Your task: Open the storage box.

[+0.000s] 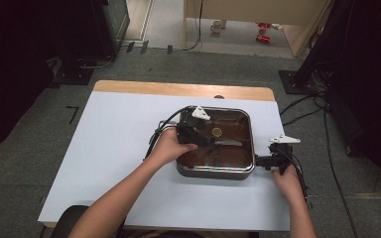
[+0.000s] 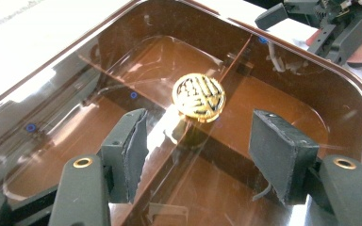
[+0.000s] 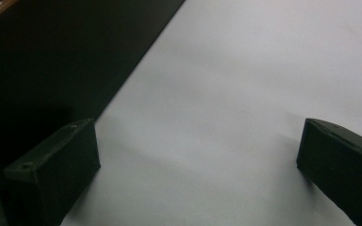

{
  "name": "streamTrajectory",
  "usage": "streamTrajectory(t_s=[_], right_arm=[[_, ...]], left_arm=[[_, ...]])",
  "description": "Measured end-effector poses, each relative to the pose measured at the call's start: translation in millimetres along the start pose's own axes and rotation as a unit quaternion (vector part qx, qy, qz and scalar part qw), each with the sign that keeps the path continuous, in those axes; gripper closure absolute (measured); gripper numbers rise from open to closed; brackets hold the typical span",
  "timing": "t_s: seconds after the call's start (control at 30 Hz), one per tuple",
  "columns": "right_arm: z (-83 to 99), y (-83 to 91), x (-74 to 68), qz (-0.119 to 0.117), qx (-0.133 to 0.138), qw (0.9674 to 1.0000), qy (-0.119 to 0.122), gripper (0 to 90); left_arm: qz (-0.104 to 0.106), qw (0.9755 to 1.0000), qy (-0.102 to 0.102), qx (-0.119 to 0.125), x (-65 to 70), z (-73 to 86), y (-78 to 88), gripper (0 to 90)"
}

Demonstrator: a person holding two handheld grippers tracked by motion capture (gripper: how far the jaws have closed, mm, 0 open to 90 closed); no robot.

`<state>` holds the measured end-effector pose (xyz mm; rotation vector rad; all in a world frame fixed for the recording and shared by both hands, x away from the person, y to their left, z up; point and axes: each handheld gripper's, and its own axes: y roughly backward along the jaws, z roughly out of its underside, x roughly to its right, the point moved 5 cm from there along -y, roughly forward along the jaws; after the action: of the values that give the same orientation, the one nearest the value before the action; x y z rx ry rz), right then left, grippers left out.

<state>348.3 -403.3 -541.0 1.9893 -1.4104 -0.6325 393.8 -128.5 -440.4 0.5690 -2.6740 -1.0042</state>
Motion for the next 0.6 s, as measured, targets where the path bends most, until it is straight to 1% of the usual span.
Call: streamTrajectory(t_s=[0.03, 0.17, 0.2, 0.33, 0.37, 0.4, 0.47, 0.6], right_arm=[[0.0, 0.0, -0.1, 0.000, 0.000, 1.0000, -0.001, 0.0], [0.0, 0.1, -0.1, 0.000, -0.001, 1.0000, -0.001, 0.0], [0.0, 0.1, -0.1, 0.000, 0.000, 1.0000, -0.001, 0.0], [0.1, 0.3, 0.0, 0.000, -0.001, 1.0000, 0.000, 0.0], [0.0, 0.2, -0.1, 0.000, -0.001, 1.0000, 0.000, 0.0], [0.1, 0.2, -0.1, 0.000, -0.001, 1.0000, 0.000, 0.0], [0.1, 0.2, 0.0, 0.000, -0.001, 1.0000, 0.000, 0.0], [0.1, 0.2, -0.1, 0.000, -0.001, 1.0000, 0.000, 0.0]], left_arm=[[-0.003, 1.0000, -0.006, 0.000, 0.0, -3.7, -5.9, 38.1], [-0.004, 1.0000, -0.008, 0.005, -0.9, -7.1, -12.6, 38.2], [-0.001, 1.0000, -0.008, 0.000, -1.1, -7.1, -17.2, 38.9], [-0.003, 0.9998, -0.012, -0.013, -3.3, -5.8, -24.8, 39.7], [-0.001, 0.9999, -0.009, -0.013, -3.6, -5.8, -26.4, 40.5], [0.002, 0.9999, -0.010, -0.013, -3.8, -5.7, -28.6, 41.2], [-0.001, 0.9998, -0.016, -0.013, -4.4, -5.3, -31.7, 42.7], [0.005, 0.9997, -0.021, -0.009, -3.9, -5.8, -35.4, 47.2]])
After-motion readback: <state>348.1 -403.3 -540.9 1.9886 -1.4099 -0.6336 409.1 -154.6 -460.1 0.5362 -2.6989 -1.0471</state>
